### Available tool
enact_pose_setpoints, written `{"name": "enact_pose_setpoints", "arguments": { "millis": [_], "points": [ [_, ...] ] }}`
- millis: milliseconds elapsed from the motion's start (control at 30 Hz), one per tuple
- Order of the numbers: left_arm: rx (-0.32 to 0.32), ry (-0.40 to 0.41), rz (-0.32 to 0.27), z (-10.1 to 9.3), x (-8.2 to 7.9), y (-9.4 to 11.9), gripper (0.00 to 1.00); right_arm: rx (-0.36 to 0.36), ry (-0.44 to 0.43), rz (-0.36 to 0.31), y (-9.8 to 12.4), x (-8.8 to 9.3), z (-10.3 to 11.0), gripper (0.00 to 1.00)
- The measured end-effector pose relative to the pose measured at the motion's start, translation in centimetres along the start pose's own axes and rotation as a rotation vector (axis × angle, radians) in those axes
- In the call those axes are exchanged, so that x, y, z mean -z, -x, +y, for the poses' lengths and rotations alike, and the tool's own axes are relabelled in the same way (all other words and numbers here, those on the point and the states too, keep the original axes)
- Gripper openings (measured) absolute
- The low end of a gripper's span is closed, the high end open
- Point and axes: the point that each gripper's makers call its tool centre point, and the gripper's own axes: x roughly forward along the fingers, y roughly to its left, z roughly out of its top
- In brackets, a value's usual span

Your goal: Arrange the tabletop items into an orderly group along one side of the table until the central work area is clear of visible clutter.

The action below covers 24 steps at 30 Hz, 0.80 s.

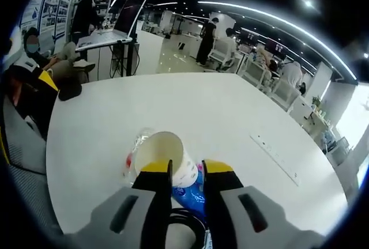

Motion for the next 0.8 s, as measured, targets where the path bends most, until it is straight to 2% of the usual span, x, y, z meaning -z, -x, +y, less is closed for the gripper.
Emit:
{"name": "enact_pose_setpoints", "arguments": {
  "millis": [333, 633, 800],
  "points": [
    [0.003, -0.005, 0.008, 0.0, 0.1, -0.1, 0.88, 0.015, -0.050, 0.025, -0.8, 0.8, -0.4, 0.13],
    [0.009, -0.012, 0.017, -0.2, 0.3, -0.2, 0.87, 0.023, -0.074, 0.023, -0.4, 1.1, -0.8, 0.02],
    [0.013, -0.017, 0.020, -0.3, 0.3, -0.2, 0.87, 0.030, -0.094, 0.019, -0.1, 1.3, -1.1, 0.01]
  ]
}}
